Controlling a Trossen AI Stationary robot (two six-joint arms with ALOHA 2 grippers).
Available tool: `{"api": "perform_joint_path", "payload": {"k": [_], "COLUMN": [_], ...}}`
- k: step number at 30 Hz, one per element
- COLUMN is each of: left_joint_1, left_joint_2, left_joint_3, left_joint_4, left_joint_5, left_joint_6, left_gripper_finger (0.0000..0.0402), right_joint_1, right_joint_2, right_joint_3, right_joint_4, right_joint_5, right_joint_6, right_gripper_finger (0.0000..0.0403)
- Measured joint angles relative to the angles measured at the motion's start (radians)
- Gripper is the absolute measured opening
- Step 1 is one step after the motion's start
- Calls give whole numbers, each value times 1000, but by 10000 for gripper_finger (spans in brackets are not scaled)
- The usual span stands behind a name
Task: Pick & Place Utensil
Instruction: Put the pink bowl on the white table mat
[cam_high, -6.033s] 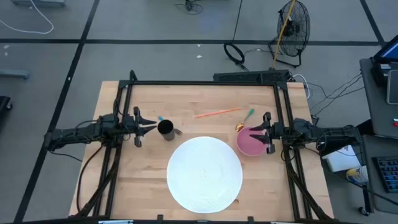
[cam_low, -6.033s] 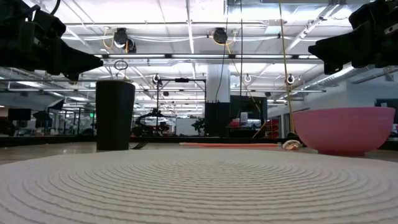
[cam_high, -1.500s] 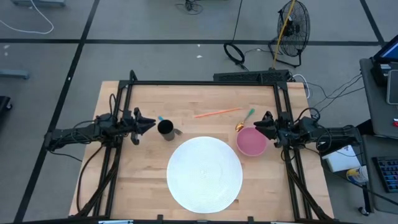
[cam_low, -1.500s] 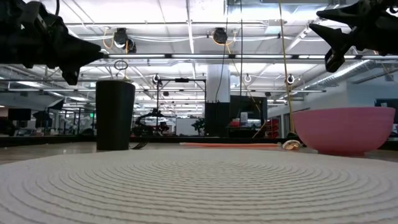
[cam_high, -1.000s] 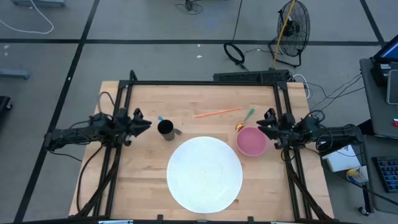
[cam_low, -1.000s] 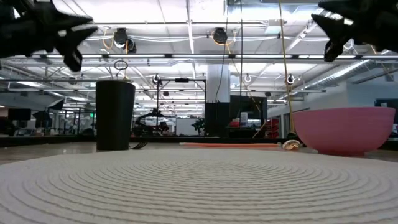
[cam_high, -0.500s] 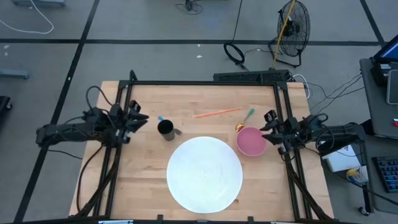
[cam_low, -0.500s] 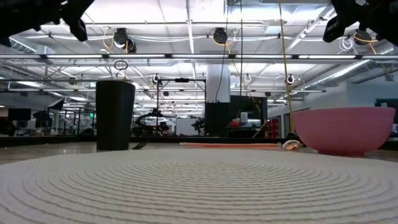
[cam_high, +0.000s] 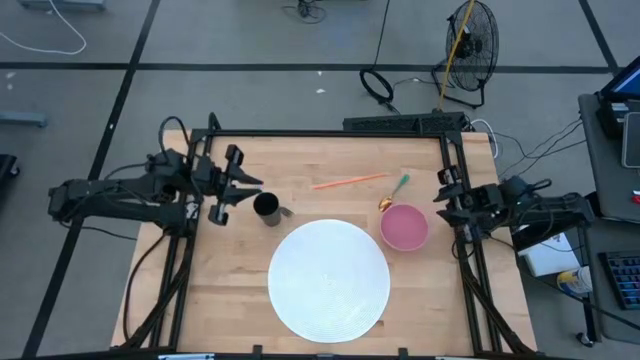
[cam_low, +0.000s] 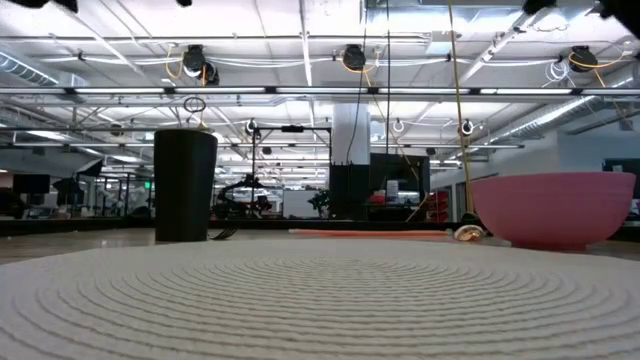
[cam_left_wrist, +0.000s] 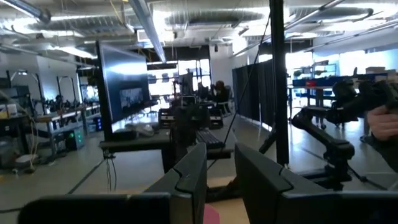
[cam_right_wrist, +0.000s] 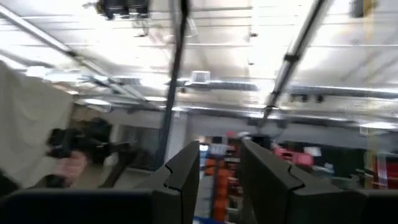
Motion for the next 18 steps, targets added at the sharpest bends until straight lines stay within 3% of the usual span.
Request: {"api": "perform_joint_path", "payload": {"k": [3,9,14,18], "left_joint_1": [0,1,-37,-144], "left_joint_2": [21,18,40,83], "left_joint_3": [35,39,40,40], "left_joint_4": [-4,-75,-210,-280], "left_joint_5": [0,0,-18,-138], "left_joint_6": [7,13,-39,-19], "left_gripper_finger": [88,88,88,88], "right_joint_1": [0,0,0,8], "right_joint_2": [56,243,382,444], "right_joint_3": [126,357,437,478], "right_joint_4": [-185,-577,-711,-768], "right_joint_5": [-11,71,69,71], "right_joint_6": [-2,-4,-29,-79], "right_gripper_finger": [112,112,112,112]}}
